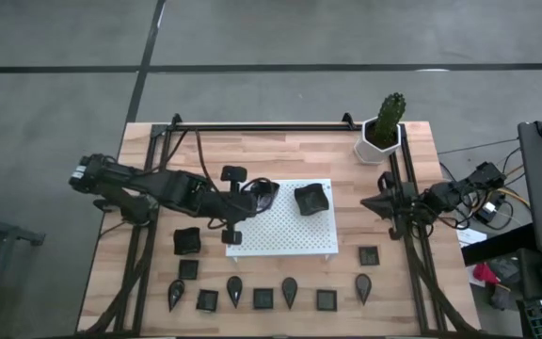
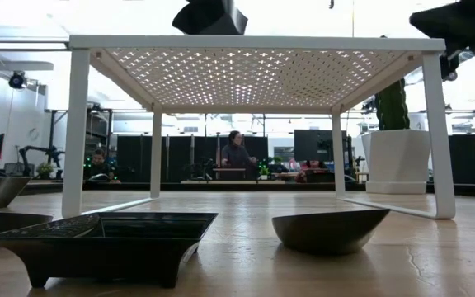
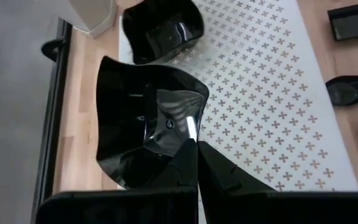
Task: Pick & Place Mini shaped plates
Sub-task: Stack the distorted square plate on the other distorted square plate on the shelf
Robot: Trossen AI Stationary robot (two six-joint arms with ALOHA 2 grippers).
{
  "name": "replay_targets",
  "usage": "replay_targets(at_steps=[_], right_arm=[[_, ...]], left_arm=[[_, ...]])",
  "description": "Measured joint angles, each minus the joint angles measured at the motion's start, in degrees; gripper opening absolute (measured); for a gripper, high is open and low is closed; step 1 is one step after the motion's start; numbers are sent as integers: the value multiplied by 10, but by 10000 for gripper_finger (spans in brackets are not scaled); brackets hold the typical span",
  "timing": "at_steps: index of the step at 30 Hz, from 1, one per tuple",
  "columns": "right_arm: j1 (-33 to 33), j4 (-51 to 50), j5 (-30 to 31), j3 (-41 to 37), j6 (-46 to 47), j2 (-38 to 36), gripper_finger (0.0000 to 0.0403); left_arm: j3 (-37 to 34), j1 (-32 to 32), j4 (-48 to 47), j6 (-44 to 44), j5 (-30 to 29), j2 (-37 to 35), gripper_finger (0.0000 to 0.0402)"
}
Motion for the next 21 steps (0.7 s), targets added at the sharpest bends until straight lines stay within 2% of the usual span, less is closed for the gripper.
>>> replay_targets(at_steps=[4,12,21], right_arm=[[0,-9,-1,44,-8,73,22],[-2,-20,11,183,-74,288,90],[-4,-188,1,392,-181,496,115]], left_arm=[[0,1,1,2,2,1,0],[0,1,-6,-8,25,0,0],[-1,1,-32,-12,41,-3,0]])
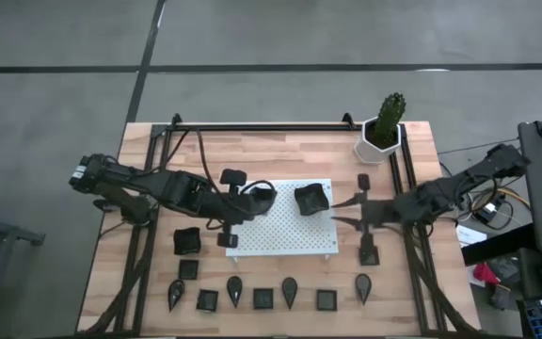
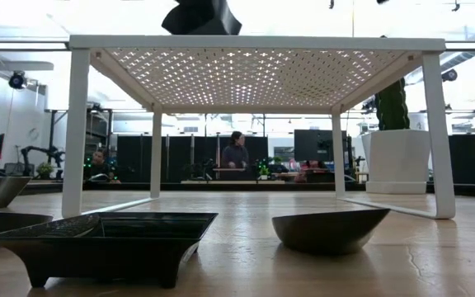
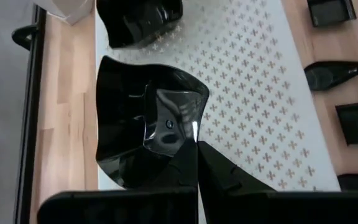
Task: Pick & Place Mini shaped plates
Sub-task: Stack the distorted square plate on the other distorted square plate on the shelf
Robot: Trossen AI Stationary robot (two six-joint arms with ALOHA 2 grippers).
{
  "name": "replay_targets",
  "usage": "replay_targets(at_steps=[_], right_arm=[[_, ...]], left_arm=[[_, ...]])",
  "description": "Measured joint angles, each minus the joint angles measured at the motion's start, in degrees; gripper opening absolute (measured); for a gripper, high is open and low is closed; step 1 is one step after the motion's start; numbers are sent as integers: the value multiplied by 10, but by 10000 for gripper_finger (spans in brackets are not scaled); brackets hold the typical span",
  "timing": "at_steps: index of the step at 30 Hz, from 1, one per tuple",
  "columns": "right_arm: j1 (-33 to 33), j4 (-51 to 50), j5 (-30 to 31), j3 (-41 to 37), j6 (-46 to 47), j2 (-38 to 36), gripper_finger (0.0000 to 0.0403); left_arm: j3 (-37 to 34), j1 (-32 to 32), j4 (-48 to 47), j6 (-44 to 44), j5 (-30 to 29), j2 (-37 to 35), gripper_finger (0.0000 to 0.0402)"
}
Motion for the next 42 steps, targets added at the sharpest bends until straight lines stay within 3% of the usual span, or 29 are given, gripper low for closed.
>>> replay_targets(at_steps=[10,19,31,42], right_arm=[[-47,-96,-61,191,-107,175,109],[-112,-160,-126,309,-171,281,104],[-127,-173,-154,393,-247,365,101],[-155,-183,-191,406,-246,371,100]], left_arm=[[0,-3,-19,16,5,0,0],[1,-8,-19,31,4,0,0],[6,-9,-13,53,4,0,0],[10,-25,7,79,3,0,0]])
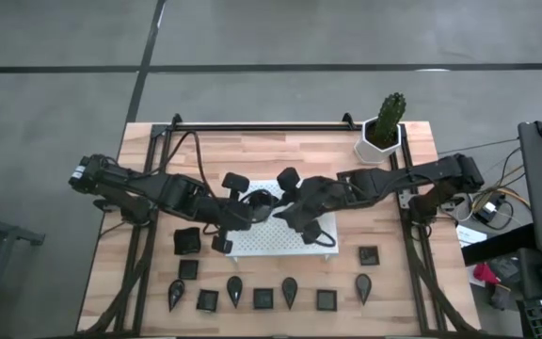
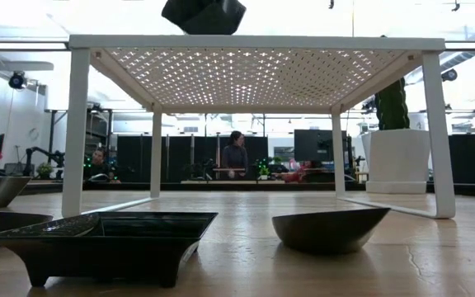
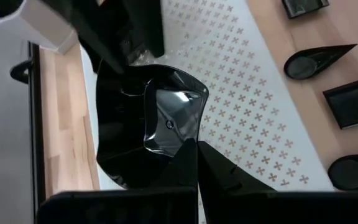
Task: Pick & Place Mini shaped plates
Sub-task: Stack the distorted square plate on the other distorted square plate on the shelf
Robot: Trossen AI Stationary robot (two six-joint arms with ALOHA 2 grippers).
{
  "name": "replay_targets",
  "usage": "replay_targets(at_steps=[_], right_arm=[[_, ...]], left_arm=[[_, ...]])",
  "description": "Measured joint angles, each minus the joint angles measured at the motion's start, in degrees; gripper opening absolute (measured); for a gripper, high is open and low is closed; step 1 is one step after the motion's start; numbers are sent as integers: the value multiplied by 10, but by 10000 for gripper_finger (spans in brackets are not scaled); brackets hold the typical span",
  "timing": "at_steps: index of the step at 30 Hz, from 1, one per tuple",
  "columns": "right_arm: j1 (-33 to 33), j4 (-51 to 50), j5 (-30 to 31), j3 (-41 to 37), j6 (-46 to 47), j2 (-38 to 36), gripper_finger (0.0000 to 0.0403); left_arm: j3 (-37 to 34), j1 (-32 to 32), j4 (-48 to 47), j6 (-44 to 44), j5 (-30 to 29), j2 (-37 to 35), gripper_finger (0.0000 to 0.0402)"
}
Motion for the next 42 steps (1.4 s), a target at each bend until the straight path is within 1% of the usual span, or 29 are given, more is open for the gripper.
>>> replay_targets(at_steps=[6,10,15,22,26,30,34,39,42], right_arm=[[-16,-10,-50,0,20,-4,100],[-17,-9,-54,0,22,-4,99],[-17,-8,-80,0,30,-4,88],[-17,-8,-81,0,32,-4,54],[-17,-19,-81,4,32,-4,18],[-17,-20,-82,4,36,-5,9],[-17,-28,-77,4,50,-5,8],[-16,-62,-22,5,58,-5,8],[-17,-80,-17,5,67,-6,8]], left_arm=[[9,-7,10,28,-17,0,0],[12,-6,10,32,-22,0,0],[9,-7,10,39,-34,0,0],[9,-6,6,46,-51,1,0],[9,-6,11,49,-51,2,0],[9,-6,18,54,-70,2,2],[9,-6,25,59,-89,2,24],[9,-6,42,78,-134,1,79],[13,-7,42,77,-144,0,115]])
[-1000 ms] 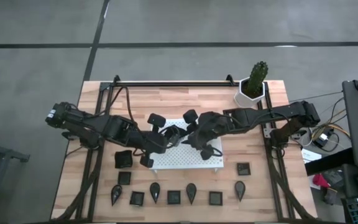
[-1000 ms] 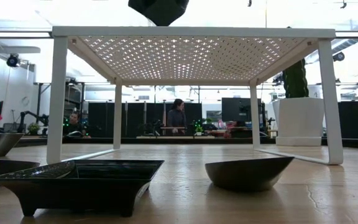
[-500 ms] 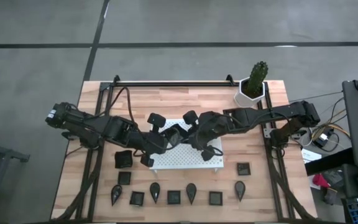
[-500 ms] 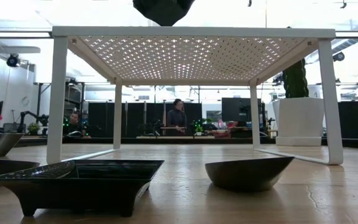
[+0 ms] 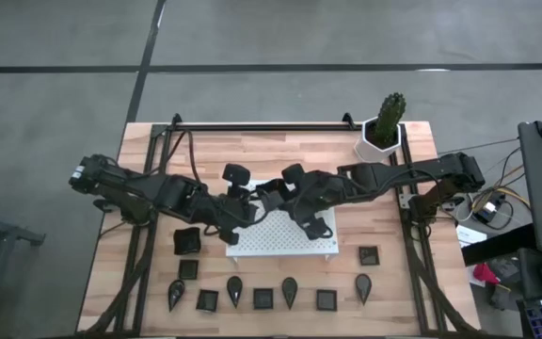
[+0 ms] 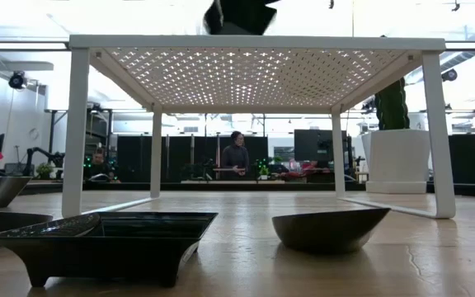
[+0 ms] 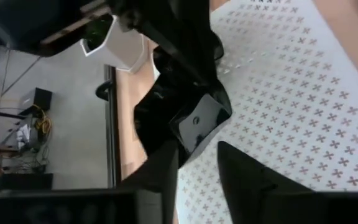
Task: Pick & Place Mini shaped plates
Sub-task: Stack the distorted square plate on the other distorted square plate on the shelf
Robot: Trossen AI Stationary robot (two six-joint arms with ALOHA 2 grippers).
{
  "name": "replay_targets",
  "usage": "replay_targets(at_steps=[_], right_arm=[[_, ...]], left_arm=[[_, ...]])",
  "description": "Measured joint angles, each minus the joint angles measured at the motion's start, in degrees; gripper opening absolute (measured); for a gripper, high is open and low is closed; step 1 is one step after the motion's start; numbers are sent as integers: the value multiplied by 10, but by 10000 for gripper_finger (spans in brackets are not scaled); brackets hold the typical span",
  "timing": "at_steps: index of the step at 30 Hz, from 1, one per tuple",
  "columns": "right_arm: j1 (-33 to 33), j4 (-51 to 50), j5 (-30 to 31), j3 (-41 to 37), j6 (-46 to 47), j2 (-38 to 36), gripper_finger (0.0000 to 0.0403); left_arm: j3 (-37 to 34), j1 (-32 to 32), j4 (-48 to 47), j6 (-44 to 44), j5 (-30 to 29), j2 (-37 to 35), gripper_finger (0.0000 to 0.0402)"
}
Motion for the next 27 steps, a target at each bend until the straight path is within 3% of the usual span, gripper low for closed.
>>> replay_targets(at_steps=[3,8,13,18,27], right_arm=[[2,-28,3,0,14,-5,8],[9,-82,69,0,38,-19,8],[19,-113,78,-11,66,-45,8],[35,-118,126,-50,83,-83,8],[55,-92,136,-124,105,-136,8]], left_arm=[[4,-1,-3,-14,0,-4,145],[4,-13,-14,-35,1,-20,172],[1,-27,-23,-65,2,-31,174],[-5,-41,-29,-88,4,-34,174],[-5,-61,-43,-125,6,-36,175]])
